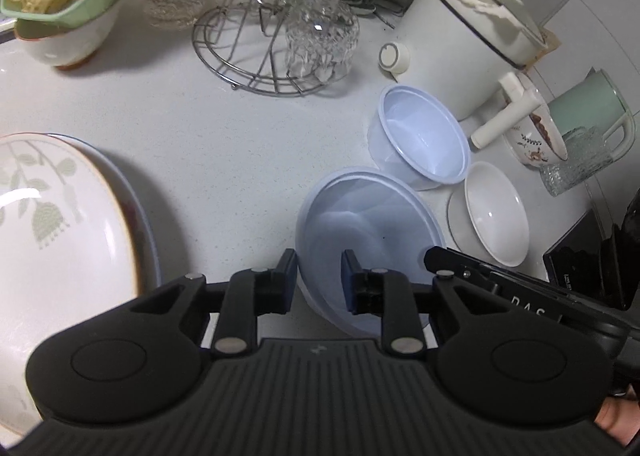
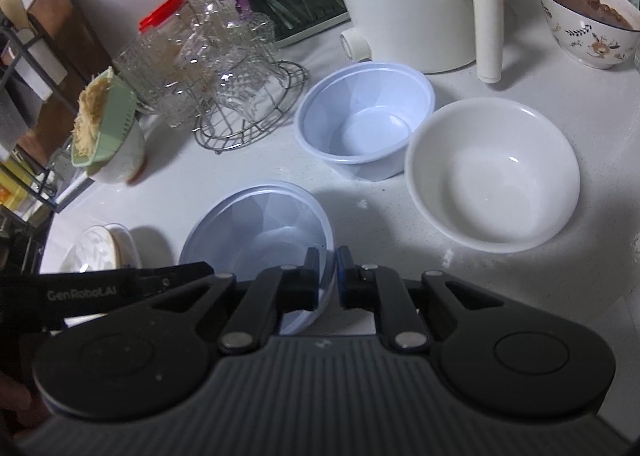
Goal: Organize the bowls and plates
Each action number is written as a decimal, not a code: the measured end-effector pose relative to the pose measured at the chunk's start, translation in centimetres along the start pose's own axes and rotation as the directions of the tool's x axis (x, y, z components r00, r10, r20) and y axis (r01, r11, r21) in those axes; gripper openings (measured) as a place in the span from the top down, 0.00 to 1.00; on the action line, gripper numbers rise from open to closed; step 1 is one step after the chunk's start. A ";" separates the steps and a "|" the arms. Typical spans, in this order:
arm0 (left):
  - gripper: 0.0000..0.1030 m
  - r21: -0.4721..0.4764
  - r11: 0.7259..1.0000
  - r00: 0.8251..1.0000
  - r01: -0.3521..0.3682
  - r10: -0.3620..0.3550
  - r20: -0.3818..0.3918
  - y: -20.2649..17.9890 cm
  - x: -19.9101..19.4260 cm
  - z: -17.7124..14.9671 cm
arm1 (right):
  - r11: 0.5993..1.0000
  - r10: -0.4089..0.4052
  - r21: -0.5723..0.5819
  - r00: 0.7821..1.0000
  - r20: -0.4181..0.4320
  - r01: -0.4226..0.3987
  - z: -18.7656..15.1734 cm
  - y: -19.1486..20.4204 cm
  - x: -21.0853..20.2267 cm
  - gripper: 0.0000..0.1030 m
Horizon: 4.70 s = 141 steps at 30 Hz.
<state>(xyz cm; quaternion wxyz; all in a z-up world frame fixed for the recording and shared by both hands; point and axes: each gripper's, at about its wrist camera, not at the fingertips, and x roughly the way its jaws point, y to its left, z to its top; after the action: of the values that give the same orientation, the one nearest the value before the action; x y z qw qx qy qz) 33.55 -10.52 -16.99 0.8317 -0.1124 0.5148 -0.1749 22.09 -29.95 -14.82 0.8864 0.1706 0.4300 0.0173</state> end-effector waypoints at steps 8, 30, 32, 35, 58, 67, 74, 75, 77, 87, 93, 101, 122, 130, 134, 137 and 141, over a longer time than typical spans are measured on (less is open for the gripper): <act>0.73 -0.012 0.999 0.999 -0.044 0.044 0.004 1.7 -1.2 -0.3 | 0.997 0.043 -0.064 0.999 -0.018 -0.044 -0.4 2.0 0.4 0.89; 0.72 0.031 0.995 0.991 -0.096 0.092 0.095 2.0 -10.0 0.7 | 0.991 -0.044 -0.123 0.991 0.129 0.060 0.5 6.3 -5.5 0.86; 0.72 0.041 0.995 0.990 -0.089 0.084 0.116 1.3 -11.3 0.8 | 0.992 -0.027 -0.119 0.989 0.146 0.045 0.7 6.7 -6.9 0.86; 0.72 0.066 0.993 0.985 -0.096 0.085 0.151 0.4 -12.4 0.8 | 0.994 -0.021 -0.104 0.982 0.185 0.041 0.9 7.0 -8.7 0.86; 0.68 0.216 0.976 0.995 0.005 -0.027 0.101 -4.4 -8.5 2.4 | 0.983 -0.185 0.040 0.938 0.294 0.181 -0.5 1.9 -11.6 0.86; 0.45 0.226 0.974 0.996 -0.014 -0.006 0.087 -5.1 -6.3 5.6 | 0.975 -0.220 0.087 0.927 0.303 0.203 1.0 0.4 -10.9 0.52; 0.45 0.167 0.986 0.999 -0.005 -0.004 0.054 -4.9 -3.5 7.9 | 0.976 -0.215 0.099 0.937 0.274 0.194 4.0 -0.7 -8.8 0.52; 0.45 0.160 0.987 0.999 0.000 -0.008 0.045 -4.9 -3.1 8.1 | 0.976 -0.215 0.102 0.940 0.264 0.195 4.5 -0.9 -8.3 0.52; 0.46 0.159 0.987 0.999 0.013 -0.018 0.031 -4.9 -2.0 8.6 | 0.976 -0.211 0.107 0.948 0.240 0.191 5.4 -1.3 -7.2 0.52; 0.46 0.163 0.986 0.999 0.034 -0.028 -0.036 -4.8 4.0 10.0 | 0.981 -0.179 0.100 0.972 0.152 0.165 7.9 -2.3 -1.9 0.55; 0.59 0.103 0.992 0.996 0.074 -0.068 -0.062 -5.0 6.9 11.4 | 0.966 -0.252 -0.021 0.957 0.147 0.257 9.1 -1.9 1.2 0.61; 0.68 0.117 0.990 0.993 0.080 -0.070 -0.093 -6.0 9.6 12.4 | 0.967 -0.254 -0.012 0.963 0.090 0.256 10.2 -3.4 4.1 0.65; 0.69 0.086 0.991 0.989 0.100 -0.090 -0.115 -6.8 8.6 13.7 | 0.979 -0.200 0.045 0.980 0.015 0.199 11.0 -4.2 4.5 0.91; 0.69 0.078 0.991 0.989 0.112 -0.104 -0.104 -6.9 4.0 14.4 | 0.982 -0.170 0.087 0.985 0.029 0.167 11.5 -2.3 0.8 0.91; 0.69 0.081 0.990 0.989 0.115 -0.107 -0.099 -6.7 1.4 14.4 | 0.983 -0.161 0.090 0.986 0.042 0.157 11.6 -0.9 -1.2 0.91; 0.69 0.092 0.989 0.991 0.114 -0.106 -0.085 -6.5 -0.4 14.1 | 0.986 -0.141 0.093 0.988 0.056 0.136 11.5 0.1 -2.9 0.91; 0.69 0.074 0.991 0.992 0.112 -0.107 -0.068 -5.4 -2.1 13.4 | 0.990 -0.123 0.079 0.989 0.076 0.117 10.7 1.4 -4.1 0.91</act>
<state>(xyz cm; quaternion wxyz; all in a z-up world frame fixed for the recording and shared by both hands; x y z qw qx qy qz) 43.76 -14.47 -7.36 0.8077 -0.1025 0.5269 -0.2439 27.88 -32.47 -5.17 0.8955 0.1777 0.4037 -0.0589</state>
